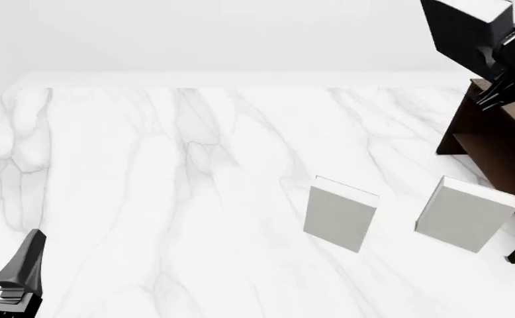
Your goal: Pick up the book on the left and place it on top of the shelf.
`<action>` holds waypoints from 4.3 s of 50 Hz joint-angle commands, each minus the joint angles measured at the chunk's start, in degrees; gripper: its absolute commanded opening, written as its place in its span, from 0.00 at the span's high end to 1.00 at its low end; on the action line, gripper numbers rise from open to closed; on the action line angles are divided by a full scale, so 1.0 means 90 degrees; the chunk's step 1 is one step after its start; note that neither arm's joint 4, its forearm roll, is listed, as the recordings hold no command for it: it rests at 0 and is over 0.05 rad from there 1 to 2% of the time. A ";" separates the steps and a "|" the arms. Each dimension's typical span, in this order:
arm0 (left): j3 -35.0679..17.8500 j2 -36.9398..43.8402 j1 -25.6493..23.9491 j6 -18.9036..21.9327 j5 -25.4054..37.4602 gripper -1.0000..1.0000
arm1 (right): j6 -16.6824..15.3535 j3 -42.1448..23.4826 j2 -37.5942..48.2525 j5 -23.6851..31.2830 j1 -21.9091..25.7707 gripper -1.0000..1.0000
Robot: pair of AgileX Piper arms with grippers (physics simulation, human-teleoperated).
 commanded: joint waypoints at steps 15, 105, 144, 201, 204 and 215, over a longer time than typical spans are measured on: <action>0.0000 0.0000 0.0000 0.0000 0.0000 0.00 | -0.0171 0.0024 -0.0107 -0.0127 -0.0766 1.00; 0.0000 0.0000 0.0000 0.0000 0.0000 0.00 | -0.1277 -0.0080 0.0723 -0.0652 -0.3169 1.00; 0.0000 0.0000 0.0000 0.0000 0.0000 0.00 | -0.1536 -0.0597 0.1601 -0.0949 -0.3586 1.00; 0.0000 0.0000 0.0000 0.0000 0.0000 0.00 | -0.1766 -0.0653 0.2701 -0.1626 -0.3859 1.00; 0.0000 0.0000 0.0000 0.0000 0.0000 0.00 | -0.1786 -0.0645 0.2751 -0.1649 -0.3861 1.00; 0.0000 0.0000 0.0000 0.0000 0.0000 0.00 | -0.1798 -0.0530 0.2830 -0.1770 -0.3927 1.00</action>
